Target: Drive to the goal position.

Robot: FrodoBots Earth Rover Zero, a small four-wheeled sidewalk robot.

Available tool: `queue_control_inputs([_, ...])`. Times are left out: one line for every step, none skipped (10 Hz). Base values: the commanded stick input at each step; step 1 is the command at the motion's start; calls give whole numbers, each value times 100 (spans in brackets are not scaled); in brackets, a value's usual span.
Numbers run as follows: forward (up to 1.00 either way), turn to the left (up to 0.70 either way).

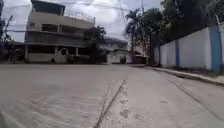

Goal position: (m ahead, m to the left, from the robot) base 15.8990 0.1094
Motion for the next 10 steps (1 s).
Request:
queue_control_inputs([100,-26])
queue_control_inputs([100,-20])
queue_control_inputs([100,-11])
queue_control_inputs([100,0])
queue_control_inputs([100,0])
queue_control_inputs([100,0])
queue_control_inputs([100,0])
queue_control_inputs([100,0])
queue_control_inputs([100,0])
queue_control_inputs([100,0])
